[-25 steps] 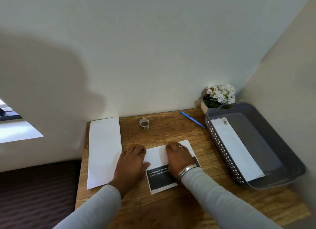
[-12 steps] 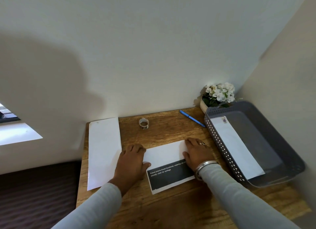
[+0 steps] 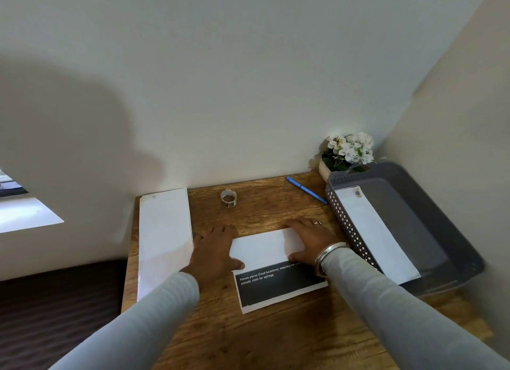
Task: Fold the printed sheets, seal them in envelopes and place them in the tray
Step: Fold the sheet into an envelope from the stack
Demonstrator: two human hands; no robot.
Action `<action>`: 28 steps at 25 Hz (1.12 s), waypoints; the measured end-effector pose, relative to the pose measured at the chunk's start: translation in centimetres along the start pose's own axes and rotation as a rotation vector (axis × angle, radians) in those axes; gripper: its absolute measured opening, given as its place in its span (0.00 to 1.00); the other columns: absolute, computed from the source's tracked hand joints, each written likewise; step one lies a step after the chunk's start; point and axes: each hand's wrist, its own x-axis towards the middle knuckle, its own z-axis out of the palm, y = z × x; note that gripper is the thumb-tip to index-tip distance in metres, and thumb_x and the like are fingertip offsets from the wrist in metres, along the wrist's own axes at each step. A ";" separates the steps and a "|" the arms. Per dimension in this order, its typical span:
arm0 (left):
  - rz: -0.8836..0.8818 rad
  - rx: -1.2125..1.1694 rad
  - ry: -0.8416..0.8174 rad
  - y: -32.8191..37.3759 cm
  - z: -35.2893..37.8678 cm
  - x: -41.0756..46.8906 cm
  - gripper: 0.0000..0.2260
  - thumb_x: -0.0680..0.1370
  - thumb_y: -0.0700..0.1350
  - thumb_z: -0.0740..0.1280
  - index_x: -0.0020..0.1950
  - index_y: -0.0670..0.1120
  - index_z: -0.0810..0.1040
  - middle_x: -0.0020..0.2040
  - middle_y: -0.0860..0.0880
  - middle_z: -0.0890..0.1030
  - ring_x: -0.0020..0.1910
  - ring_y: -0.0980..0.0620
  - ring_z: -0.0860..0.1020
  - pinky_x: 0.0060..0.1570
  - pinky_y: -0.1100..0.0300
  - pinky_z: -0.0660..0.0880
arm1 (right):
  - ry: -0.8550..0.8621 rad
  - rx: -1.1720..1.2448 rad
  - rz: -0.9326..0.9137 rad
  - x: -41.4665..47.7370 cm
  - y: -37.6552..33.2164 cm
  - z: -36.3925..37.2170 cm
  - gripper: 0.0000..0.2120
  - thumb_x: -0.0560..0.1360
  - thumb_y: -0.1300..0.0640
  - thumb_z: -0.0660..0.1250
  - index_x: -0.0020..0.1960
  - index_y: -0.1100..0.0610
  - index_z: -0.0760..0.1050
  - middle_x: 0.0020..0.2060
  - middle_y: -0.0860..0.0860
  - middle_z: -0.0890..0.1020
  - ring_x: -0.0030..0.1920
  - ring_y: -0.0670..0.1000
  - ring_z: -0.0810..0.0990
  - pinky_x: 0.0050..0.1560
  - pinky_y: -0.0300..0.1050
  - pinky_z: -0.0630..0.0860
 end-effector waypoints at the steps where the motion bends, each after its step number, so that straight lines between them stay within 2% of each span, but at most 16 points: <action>1: 0.017 -0.039 0.046 -0.1 0.1 -0.1 0.25 0.71 0.59 0.75 0.64 0.56 0.71 0.65 0.55 0.73 0.64 0.51 0.72 0.70 0.44 0.67 | 0.024 -0.012 -0.012 -0.1 -0.2 0.0 0.38 0.67 0.44 0.74 0.72 0.41 0.61 0.72 0.47 0.66 0.71 0.56 0.65 0.70 0.56 0.66; 4: 0.070 -0.196 0.157 -0.7 0.1 -0.9 0.15 0.77 0.54 0.72 0.61 0.55 0.75 0.61 0.57 0.78 0.57 0.55 0.75 0.65 0.54 0.72 | 0.181 -0.041 -0.078 -0.3 -0.8 -0.1 0.23 0.72 0.50 0.70 0.66 0.46 0.71 0.65 0.47 0.74 0.66 0.53 0.70 0.70 0.54 0.66; 6: 0.101 -0.255 0.198 -0.8 -0.2 -1.4 0.11 0.79 0.52 0.70 0.61 0.55 0.77 0.60 0.57 0.78 0.55 0.56 0.76 0.61 0.58 0.74 | 0.329 0.007 -0.129 -0.6 -1.1 -0.3 0.11 0.74 0.54 0.68 0.56 0.47 0.76 0.55 0.46 0.78 0.57 0.51 0.75 0.64 0.52 0.71; 8: 0.127 -0.287 0.214 -0.5 -0.6 -1.9 0.08 0.80 0.51 0.68 0.59 0.55 0.76 0.58 0.59 0.77 0.54 0.56 0.76 0.58 0.62 0.75 | 0.439 0.075 -0.166 -1.0 -1.4 -0.6 0.05 0.73 0.56 0.68 0.48 0.48 0.77 0.48 0.45 0.79 0.50 0.50 0.77 0.56 0.49 0.74; 10: 0.160 -0.311 0.214 -0.5 -0.7 -2.3 0.05 0.81 0.50 0.67 0.56 0.57 0.75 0.55 0.61 0.77 0.52 0.56 0.76 0.54 0.64 0.75 | 0.487 0.131 -0.203 -1.4 -1.7 -0.6 0.05 0.73 0.56 0.70 0.46 0.48 0.76 0.46 0.45 0.79 0.48 0.49 0.77 0.54 0.49 0.74; 13: 0.157 -0.394 0.239 -0.6 -0.4 -2.6 0.04 0.81 0.49 0.66 0.52 0.59 0.74 0.53 0.62 0.78 0.52 0.56 0.78 0.49 0.65 0.78 | 0.460 0.161 -0.200 -1.9 -1.8 -0.4 0.10 0.73 0.53 0.71 0.53 0.49 0.76 0.50 0.45 0.79 0.51 0.46 0.74 0.57 0.46 0.72; 14: 0.148 -0.416 0.250 -0.6 -0.2 -2.5 0.05 0.81 0.48 0.66 0.52 0.59 0.75 0.52 0.63 0.78 0.53 0.57 0.78 0.48 0.65 0.79 | 0.465 0.162 -0.197 -2.0 -1.8 -0.4 0.09 0.73 0.54 0.71 0.53 0.49 0.75 0.50 0.44 0.79 0.50 0.46 0.74 0.57 0.47 0.72; 17: 0.128 -0.407 0.265 -1.0 0.4 -2.5 0.10 0.81 0.42 0.67 0.52 0.59 0.75 0.53 0.65 0.77 0.54 0.59 0.77 0.52 0.68 0.76 | 0.523 0.115 -0.223 -2.1 -1.3 -0.2 0.08 0.72 0.59 0.70 0.46 0.49 0.75 0.44 0.45 0.79 0.46 0.48 0.76 0.53 0.50 0.74; 21: 0.112 -0.297 0.169 -1.8 1.1 -2.6 0.14 0.78 0.39 0.68 0.52 0.60 0.76 0.57 0.63 0.76 0.56 0.60 0.74 0.58 0.65 0.76 | 0.374 -0.021 -0.198 -2.3 -0.7 1.5 0.09 0.71 0.57 0.68 0.51 0.48 0.77 0.50 0.47 0.79 0.53 0.52 0.76 0.59 0.51 0.73; 22: 0.127 -0.257 0.139 -1.9 1.1 -2.8 0.13 0.77 0.41 0.69 0.54 0.60 0.76 0.58 0.62 0.76 0.57 0.61 0.73 0.60 0.64 0.76 | 0.324 -0.043 -0.193 -2.4 -0.6 2.1 0.11 0.71 0.54 0.68 0.53 0.48 0.77 0.53 0.47 0.79 0.56 0.52 0.76 0.61 0.50 0.72; 24: 0.184 -0.172 0.086 -1.9 1.1 -3.1 0.11 0.76 0.51 0.70 0.57 0.60 0.77 0.61 0.63 0.74 0.60 0.62 0.71 0.62 0.64 0.73 | 0.277 -0.045 -0.190 -2.8 -0.2 3.1 0.15 0.71 0.47 0.68 0.57 0.48 0.77 0.57 0.47 0.77 0.59 0.52 0.74 0.62 0.49 0.71; 26: 0.214 -0.138 0.056 -1.8 1.1 -3.2 0.14 0.75 0.61 0.67 0.59 0.61 0.77 0.63 0.64 0.73 0.62 0.63 0.69 0.63 0.63 0.70 | 0.266 -0.036 -0.185 -2.8 -0.2 3.4 0.21 0.71 0.38 0.65 0.58 0.48 0.77 0.57 0.47 0.76 0.59 0.51 0.73 0.61 0.48 0.71; 28: 0.199 -0.143 0.085 -1.4 1.1 -2.9 0.16 0.77 0.64 0.65 0.61 0.60 0.78 0.63 0.64 0.74 0.63 0.63 0.69 0.63 0.63 0.69 | 0.255 -0.040 -0.154 -2.5 -0.6 3.1 0.22 0.73 0.37 0.62 0.59 0.49 0.77 0.57 0.48 0.76 0.58 0.52 0.74 0.60 0.49 0.72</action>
